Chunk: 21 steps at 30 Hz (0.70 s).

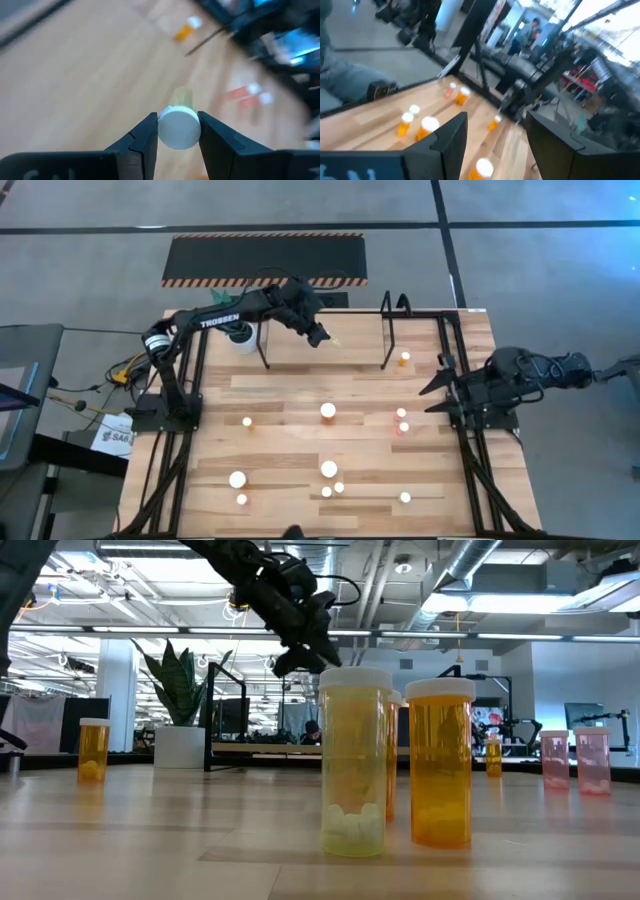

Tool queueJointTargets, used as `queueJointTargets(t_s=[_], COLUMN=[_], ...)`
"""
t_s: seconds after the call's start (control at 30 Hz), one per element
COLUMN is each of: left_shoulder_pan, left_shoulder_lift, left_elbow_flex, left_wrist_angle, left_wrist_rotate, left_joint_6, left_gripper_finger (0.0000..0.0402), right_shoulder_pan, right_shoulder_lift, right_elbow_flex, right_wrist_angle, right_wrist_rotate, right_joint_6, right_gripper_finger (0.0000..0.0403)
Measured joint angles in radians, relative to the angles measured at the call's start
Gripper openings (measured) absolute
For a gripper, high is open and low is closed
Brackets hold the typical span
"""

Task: Pick and place medicine bottles onto shelf by color
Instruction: Put the top left yellow pill bottle on the shelf

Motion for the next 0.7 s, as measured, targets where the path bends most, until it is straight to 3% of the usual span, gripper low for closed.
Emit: queueJointTargets(t_s=[0.3, 0.53, 0.7], left_shoulder_pan=[0.013, 0.013, 0.020], left_shoulder_lift=[0.000, 0.016, 0.108], left_elbow_flex=[0.165, 0.180, 0.219], left_wrist_angle=[-0.305, -0.379, -0.484], left_wrist_rotate=[-0.417, -0.471, -0.485], left_joint_6=[0.239, 0.250, 0.250], left_gripper_finger=[0.0108, 0.0108, 0.0108], right_shoulder_pan=[-0.016, -0.046, -0.064], right_shoulder_lift=[0.006, 0.007, 0.006], right_elbow_flex=[-0.127, -0.139, -0.139], right_wrist_angle=[0.143, 0.122, 0.119], right_wrist_rotate=[0.006, 0.008, 0.009], right_joint_6=[0.025, 0.029, 0.030], right_gripper_finger=[0.0223, 0.0223, 0.0223])
